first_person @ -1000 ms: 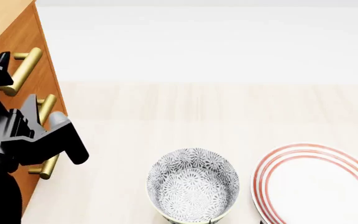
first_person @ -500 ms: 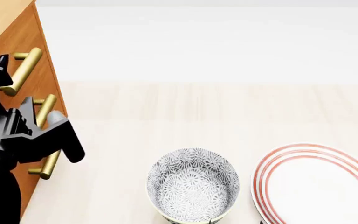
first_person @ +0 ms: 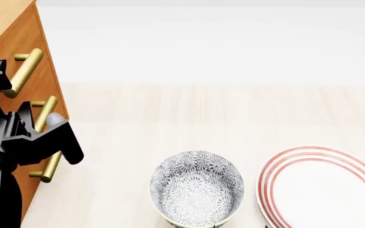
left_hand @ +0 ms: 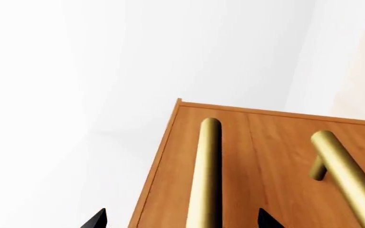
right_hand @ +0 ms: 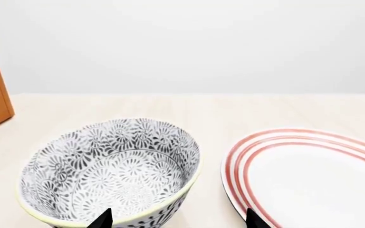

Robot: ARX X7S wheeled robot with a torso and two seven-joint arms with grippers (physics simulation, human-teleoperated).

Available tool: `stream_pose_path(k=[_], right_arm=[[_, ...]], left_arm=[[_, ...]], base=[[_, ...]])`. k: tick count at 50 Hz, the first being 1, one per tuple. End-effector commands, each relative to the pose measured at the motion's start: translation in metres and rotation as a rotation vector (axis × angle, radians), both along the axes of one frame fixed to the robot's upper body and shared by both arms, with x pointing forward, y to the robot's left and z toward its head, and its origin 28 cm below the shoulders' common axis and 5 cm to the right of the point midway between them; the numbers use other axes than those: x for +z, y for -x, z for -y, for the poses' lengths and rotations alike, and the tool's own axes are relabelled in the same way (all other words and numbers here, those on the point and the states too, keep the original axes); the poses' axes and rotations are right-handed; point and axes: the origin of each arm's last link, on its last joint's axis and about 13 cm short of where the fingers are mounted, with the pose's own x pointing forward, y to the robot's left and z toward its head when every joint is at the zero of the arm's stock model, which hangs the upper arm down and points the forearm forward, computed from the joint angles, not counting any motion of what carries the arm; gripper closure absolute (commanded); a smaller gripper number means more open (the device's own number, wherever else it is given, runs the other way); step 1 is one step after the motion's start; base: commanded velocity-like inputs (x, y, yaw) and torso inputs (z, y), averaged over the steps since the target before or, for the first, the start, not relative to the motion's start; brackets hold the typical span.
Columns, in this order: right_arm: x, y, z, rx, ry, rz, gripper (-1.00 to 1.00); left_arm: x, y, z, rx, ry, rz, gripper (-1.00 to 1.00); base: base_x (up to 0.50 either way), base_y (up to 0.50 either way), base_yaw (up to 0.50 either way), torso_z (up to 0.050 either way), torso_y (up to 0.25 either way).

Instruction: Open the top drawer of the cabinet.

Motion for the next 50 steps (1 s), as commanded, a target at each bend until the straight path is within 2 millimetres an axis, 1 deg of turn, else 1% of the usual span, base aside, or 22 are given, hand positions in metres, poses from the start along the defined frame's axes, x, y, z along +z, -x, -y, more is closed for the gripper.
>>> stream_pose_path(k=[1,18,22,36,37,50], right_arm=[[0.001,-0.002,0.0,-0.005,-0.008,0.015,-1.0],[0.001,-0.003,0.0,-0.009,-0.015,0.009,-1.0],[0.001,-0.003,0.0,-0.007,-0.015,0.007,-1.0],[-0.001,-0.003,-0.001,-0.003,-0.012,0.007,-1.0],[-0.001,-0.003,-0.001,-0.003,-0.012,0.007,-1.0],[-0.001,-0.002,-0.001,0.004,-0.012,0.001,-1.0]], left_arm=[[-0.002,-0.004,0.006,-0.013,0.025,-0.015,-1.0],[-0.007,-0.013,0.001,-0.011,-0.003,-0.043,-1.0],[-0.004,-0.015,-0.001,-0.003,-0.004,-0.042,-1.0],[-0.006,-0.019,-0.005,0.021,0.004,-0.03,-1.0],[-0.006,-0.019,-0.005,0.021,0.001,-0.028,1.0],[-0.007,-0.019,-0.004,0.006,-0.027,-0.01,1.0]], base=[[0.0,0.0,0.0,0.0,0.0],[0.0,0.0,0.0,0.0,0.0],[0.0,0.0,0.0,0.0,0.0],[0.0,0.0,0.0,0.0,0.0],[0.0,0.0,0.0,0.0,0.0],[0.0,0.0,0.0,0.0,0.0]])
